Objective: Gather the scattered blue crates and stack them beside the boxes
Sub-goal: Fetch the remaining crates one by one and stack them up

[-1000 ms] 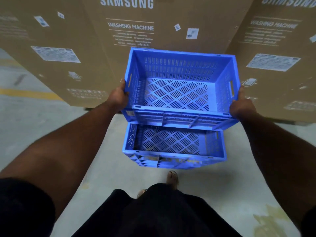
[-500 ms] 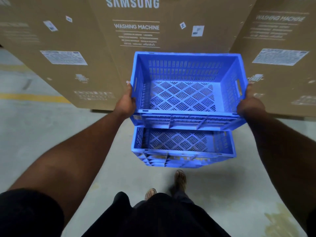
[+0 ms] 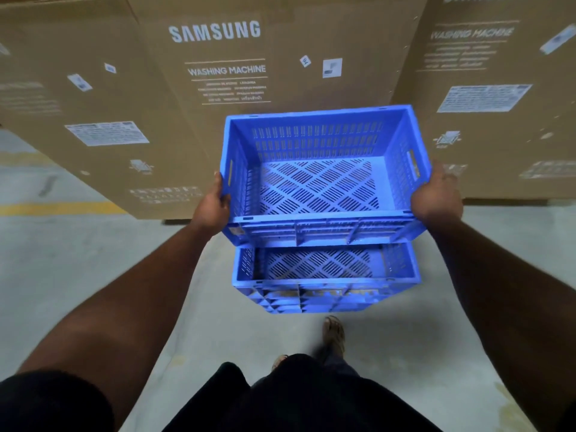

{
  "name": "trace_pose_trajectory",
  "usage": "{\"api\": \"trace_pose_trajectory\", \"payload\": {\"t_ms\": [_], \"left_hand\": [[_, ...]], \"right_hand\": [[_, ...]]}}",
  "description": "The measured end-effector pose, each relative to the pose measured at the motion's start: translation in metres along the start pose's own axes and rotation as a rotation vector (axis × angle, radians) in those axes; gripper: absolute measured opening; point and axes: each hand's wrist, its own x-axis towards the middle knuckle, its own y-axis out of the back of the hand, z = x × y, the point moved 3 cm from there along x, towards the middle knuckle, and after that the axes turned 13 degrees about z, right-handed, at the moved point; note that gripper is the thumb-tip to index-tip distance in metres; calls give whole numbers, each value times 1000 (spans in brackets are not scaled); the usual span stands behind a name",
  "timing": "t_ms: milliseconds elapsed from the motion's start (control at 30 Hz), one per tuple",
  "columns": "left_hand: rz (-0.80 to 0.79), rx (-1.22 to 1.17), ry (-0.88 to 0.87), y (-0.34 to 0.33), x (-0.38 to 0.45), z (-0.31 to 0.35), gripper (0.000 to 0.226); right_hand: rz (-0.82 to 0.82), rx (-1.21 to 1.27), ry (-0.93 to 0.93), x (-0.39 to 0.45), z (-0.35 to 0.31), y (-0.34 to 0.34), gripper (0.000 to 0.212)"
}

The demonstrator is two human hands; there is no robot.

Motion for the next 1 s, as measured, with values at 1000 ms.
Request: {"api": "trace_pose_trajectory", "payload": {"t_ms": [1000], "left_hand": [[24,-69,27,16,-47,1,59]], "right_hand": [[59,-106,80,-41,40,30,42]]}}
